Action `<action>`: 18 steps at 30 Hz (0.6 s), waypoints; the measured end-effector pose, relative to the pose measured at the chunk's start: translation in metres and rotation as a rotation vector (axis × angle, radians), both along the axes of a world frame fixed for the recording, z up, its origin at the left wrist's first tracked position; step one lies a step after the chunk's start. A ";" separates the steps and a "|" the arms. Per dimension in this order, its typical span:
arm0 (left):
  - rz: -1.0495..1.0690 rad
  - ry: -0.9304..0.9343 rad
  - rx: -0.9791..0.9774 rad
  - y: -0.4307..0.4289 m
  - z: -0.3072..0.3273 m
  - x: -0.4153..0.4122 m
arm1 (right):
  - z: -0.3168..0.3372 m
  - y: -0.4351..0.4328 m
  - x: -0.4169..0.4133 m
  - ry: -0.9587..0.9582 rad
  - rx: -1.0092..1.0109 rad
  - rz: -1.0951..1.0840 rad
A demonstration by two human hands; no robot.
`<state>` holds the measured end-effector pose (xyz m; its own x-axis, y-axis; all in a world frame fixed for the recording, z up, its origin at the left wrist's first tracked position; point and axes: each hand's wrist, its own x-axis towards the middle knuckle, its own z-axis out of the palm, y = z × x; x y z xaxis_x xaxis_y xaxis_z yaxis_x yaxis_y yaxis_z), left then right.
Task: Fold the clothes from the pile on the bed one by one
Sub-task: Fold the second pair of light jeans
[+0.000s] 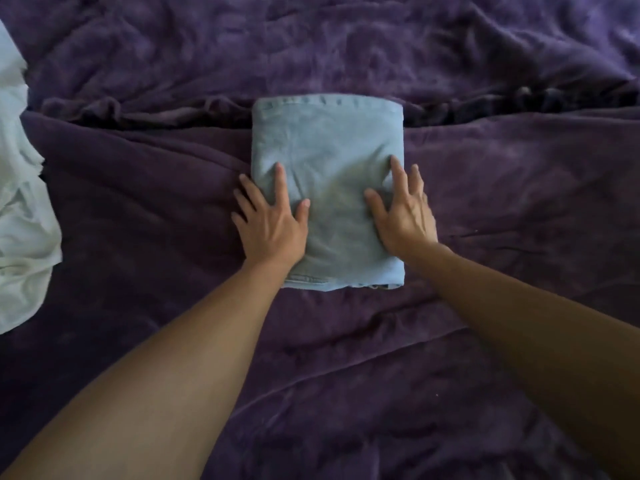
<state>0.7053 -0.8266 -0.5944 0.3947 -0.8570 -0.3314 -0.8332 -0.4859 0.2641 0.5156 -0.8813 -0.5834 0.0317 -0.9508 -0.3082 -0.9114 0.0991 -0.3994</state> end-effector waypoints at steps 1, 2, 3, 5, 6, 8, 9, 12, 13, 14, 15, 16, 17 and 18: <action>-0.015 -0.043 -0.022 0.004 -0.009 0.002 | -0.010 0.005 0.007 -0.028 -0.002 -0.034; -0.032 -0.087 -0.052 0.008 -0.016 0.003 | -0.018 0.008 0.011 -0.051 -0.012 -0.068; -0.048 -0.127 -0.084 0.011 -0.021 0.003 | -0.023 0.010 0.014 -0.072 -0.026 -0.093; -0.060 -0.163 -0.141 0.010 -0.020 0.005 | -0.026 0.010 0.013 -0.096 -0.039 -0.102; -0.053 -0.146 -0.160 0.009 -0.015 0.005 | -0.023 0.009 0.011 -0.105 -0.028 -0.104; -0.040 -0.050 -0.189 0.009 -0.001 0.004 | -0.012 0.012 0.008 -0.119 -0.009 -0.111; -0.040 0.011 -0.206 0.012 0.008 0.003 | -0.004 0.017 0.007 -0.120 -0.017 -0.107; -0.057 0.097 -0.199 0.037 0.040 -0.013 | 0.021 0.048 -0.007 -0.100 -0.059 -0.100; -0.068 0.099 -0.178 0.049 0.051 -0.023 | 0.031 0.063 -0.017 -0.093 -0.059 -0.105; -0.081 0.102 -0.158 0.063 0.062 -0.036 | 0.040 0.080 -0.030 -0.089 -0.051 -0.112; -0.092 0.110 -0.138 0.078 0.073 -0.049 | 0.050 0.099 -0.045 -0.082 -0.036 -0.127; -0.102 0.124 -0.119 0.093 0.083 -0.065 | 0.059 0.119 -0.061 -0.074 -0.019 -0.149; -0.118 0.140 -0.106 0.109 0.094 -0.083 | 0.069 0.139 -0.080 -0.066 -0.002 -0.173; -0.138 0.157 -0.096 0.124 0.103 -0.100 | 0.079 0.158 -0.099 -0.063 0.011 -0.194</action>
